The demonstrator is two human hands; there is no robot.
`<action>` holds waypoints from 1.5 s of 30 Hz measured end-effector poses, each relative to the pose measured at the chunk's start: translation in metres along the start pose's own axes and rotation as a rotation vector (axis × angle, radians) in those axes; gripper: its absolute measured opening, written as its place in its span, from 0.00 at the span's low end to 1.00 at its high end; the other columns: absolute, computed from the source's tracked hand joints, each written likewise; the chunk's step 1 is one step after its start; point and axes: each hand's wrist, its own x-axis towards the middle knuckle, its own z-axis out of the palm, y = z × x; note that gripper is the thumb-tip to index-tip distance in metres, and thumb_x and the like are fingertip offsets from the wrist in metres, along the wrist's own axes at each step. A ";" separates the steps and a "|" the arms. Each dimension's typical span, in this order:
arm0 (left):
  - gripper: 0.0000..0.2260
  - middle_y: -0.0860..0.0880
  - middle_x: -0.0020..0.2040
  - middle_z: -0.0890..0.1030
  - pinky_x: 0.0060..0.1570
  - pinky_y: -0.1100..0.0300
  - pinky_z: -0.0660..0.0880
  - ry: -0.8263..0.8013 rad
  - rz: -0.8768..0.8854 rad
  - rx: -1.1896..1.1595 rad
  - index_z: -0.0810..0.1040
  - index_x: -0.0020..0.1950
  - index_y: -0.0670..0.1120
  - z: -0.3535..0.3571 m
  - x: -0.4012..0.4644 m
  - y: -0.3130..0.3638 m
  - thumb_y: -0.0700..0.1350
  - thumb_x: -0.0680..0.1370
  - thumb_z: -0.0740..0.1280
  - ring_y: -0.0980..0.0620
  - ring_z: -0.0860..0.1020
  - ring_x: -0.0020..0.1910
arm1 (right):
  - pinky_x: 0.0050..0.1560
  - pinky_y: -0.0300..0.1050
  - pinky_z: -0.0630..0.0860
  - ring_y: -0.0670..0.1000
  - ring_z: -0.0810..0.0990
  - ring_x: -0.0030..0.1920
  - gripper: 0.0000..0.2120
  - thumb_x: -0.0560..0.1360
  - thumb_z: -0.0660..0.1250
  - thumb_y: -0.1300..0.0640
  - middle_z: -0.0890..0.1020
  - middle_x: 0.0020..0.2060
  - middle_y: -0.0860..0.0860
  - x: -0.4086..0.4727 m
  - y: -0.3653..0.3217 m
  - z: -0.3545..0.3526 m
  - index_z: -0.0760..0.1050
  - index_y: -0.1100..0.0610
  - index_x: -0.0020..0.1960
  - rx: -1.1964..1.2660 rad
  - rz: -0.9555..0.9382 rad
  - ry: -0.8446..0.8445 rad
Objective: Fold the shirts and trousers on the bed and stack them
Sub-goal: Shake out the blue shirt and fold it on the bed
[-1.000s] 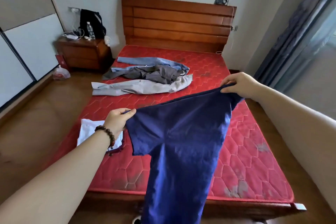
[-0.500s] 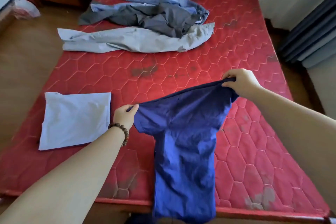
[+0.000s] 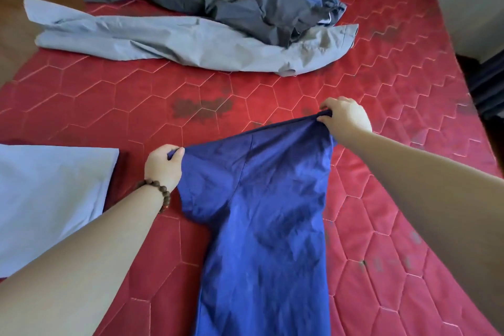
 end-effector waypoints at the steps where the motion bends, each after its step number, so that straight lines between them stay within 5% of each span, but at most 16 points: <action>1: 0.09 0.41 0.49 0.80 0.46 0.58 0.68 0.001 -0.017 0.069 0.78 0.55 0.39 0.006 0.007 -0.003 0.43 0.79 0.65 0.40 0.77 0.52 | 0.68 0.55 0.63 0.59 0.67 0.67 0.19 0.76 0.67 0.52 0.74 0.63 0.58 0.005 0.002 0.013 0.73 0.55 0.65 -0.047 -0.012 0.011; 4: 0.21 0.38 0.63 0.75 0.60 0.49 0.68 -0.064 -0.020 0.295 0.70 0.68 0.40 0.025 0.018 -0.011 0.46 0.77 0.68 0.38 0.72 0.63 | 0.75 0.57 0.42 0.56 0.50 0.77 0.26 0.78 0.63 0.47 0.61 0.74 0.57 0.005 0.005 0.055 0.64 0.55 0.72 -0.112 -0.086 0.037; 9: 0.25 0.42 0.66 0.73 0.63 0.47 0.67 -0.115 0.324 0.657 0.68 0.70 0.42 0.065 0.027 -0.011 0.53 0.77 0.66 0.41 0.69 0.65 | 0.76 0.56 0.41 0.52 0.47 0.78 0.22 0.81 0.57 0.49 0.58 0.76 0.51 0.001 -0.005 0.115 0.64 0.53 0.74 -0.174 -0.376 -0.018; 15: 0.19 0.48 0.45 0.76 0.45 0.53 0.68 -0.106 0.502 0.871 0.69 0.49 0.45 0.093 0.049 -0.014 0.61 0.77 0.61 0.45 0.76 0.46 | 0.75 0.58 0.41 0.54 0.53 0.76 0.27 0.78 0.61 0.44 0.63 0.73 0.51 0.047 -0.016 0.135 0.60 0.48 0.75 -0.329 -0.523 -0.140; 17: 0.18 0.50 0.40 0.74 0.35 0.55 0.65 -0.154 0.537 0.908 0.64 0.44 0.47 0.095 0.052 -0.019 0.62 0.79 0.58 0.47 0.75 0.38 | 0.74 0.54 0.51 0.56 0.65 0.69 0.28 0.75 0.64 0.40 0.72 0.63 0.52 0.061 -0.016 0.132 0.64 0.51 0.70 -0.391 -0.523 -0.268; 19: 0.18 0.51 0.37 0.71 0.31 0.56 0.63 -0.189 0.551 0.944 0.64 0.42 0.48 0.094 0.053 -0.025 0.61 0.80 0.55 0.48 0.71 0.33 | 0.61 0.48 0.62 0.56 0.72 0.61 0.23 0.74 0.64 0.38 0.78 0.54 0.53 0.069 -0.017 0.127 0.70 0.54 0.60 -0.432 -0.509 -0.342; 21: 0.19 0.53 0.32 0.68 0.28 0.56 0.61 -0.164 0.577 0.918 0.64 0.41 0.47 0.092 0.057 -0.025 0.61 0.80 0.54 0.47 0.68 0.30 | 0.56 0.47 0.63 0.55 0.75 0.57 0.20 0.75 0.61 0.37 0.80 0.51 0.51 0.076 -0.020 0.123 0.73 0.53 0.54 -0.519 -0.532 -0.306; 23: 0.19 0.52 0.28 0.67 0.26 0.56 0.65 -0.082 0.584 0.872 0.64 0.40 0.46 0.091 0.064 -0.016 0.60 0.80 0.56 0.47 0.69 0.28 | 0.64 0.50 0.60 0.55 0.73 0.58 0.20 0.76 0.60 0.38 0.80 0.53 0.51 0.084 -0.023 0.121 0.74 0.53 0.55 -0.562 -0.520 -0.157; 25: 0.18 0.50 0.36 0.74 0.38 0.52 0.72 -0.006 0.522 0.910 0.68 0.45 0.46 0.089 0.071 -0.003 0.61 0.79 0.59 0.46 0.74 0.36 | 0.73 0.61 0.47 0.57 0.68 0.64 0.24 0.75 0.63 0.39 0.75 0.58 0.54 0.087 -0.030 0.121 0.71 0.57 0.60 -0.524 -0.436 0.004; 28: 0.23 0.43 0.62 0.72 0.61 0.46 0.64 0.061 0.463 0.952 0.70 0.62 0.44 0.100 0.065 0.014 0.60 0.76 0.64 0.42 0.69 0.63 | 0.70 0.67 0.35 0.59 0.54 0.75 0.34 0.73 0.65 0.40 0.63 0.72 0.60 0.072 -0.041 0.126 0.64 0.60 0.71 -0.453 -0.355 0.137; 31: 0.19 0.41 0.67 0.70 0.67 0.46 0.61 -0.037 0.719 0.770 0.72 0.64 0.40 0.134 0.030 0.025 0.49 0.77 0.63 0.40 0.66 0.69 | 0.71 0.68 0.51 0.60 0.63 0.73 0.28 0.72 0.70 0.50 0.69 0.70 0.61 0.033 -0.049 0.148 0.71 0.63 0.67 -0.287 -0.472 0.273; 33: 0.22 0.40 0.74 0.64 0.73 0.47 0.54 -0.210 0.737 0.760 0.67 0.72 0.40 0.161 0.007 0.023 0.49 0.80 0.58 0.43 0.59 0.75 | 0.71 0.68 0.55 0.59 0.66 0.72 0.25 0.73 0.69 0.50 0.72 0.69 0.60 0.011 -0.045 0.165 0.74 0.62 0.66 -0.239 -0.474 0.222; 36: 0.29 0.51 0.80 0.46 0.71 0.35 0.38 -0.232 0.613 0.868 0.48 0.79 0.51 0.178 -0.004 0.001 0.60 0.80 0.48 0.46 0.42 0.78 | 0.74 0.62 0.40 0.56 0.53 0.77 0.28 0.78 0.56 0.40 0.59 0.76 0.56 0.008 -0.022 0.181 0.63 0.50 0.75 -0.122 -0.318 0.049; 39: 0.30 0.54 0.79 0.44 0.64 0.26 0.34 -0.124 0.565 0.887 0.45 0.78 0.60 0.177 -0.003 -0.013 0.67 0.76 0.41 0.36 0.40 0.76 | 0.75 0.57 0.37 0.48 0.43 0.78 0.27 0.78 0.44 0.36 0.50 0.78 0.49 0.021 0.000 0.188 0.52 0.38 0.76 -0.036 -0.273 -0.029; 45: 0.30 0.49 0.80 0.43 0.65 0.26 0.37 -0.118 0.529 0.944 0.44 0.78 0.59 0.177 -0.004 -0.010 0.66 0.77 0.41 0.36 0.39 0.76 | 0.75 0.58 0.39 0.52 0.48 0.78 0.23 0.81 0.54 0.49 0.55 0.78 0.52 0.010 -0.015 0.179 0.61 0.50 0.75 0.010 -0.224 0.083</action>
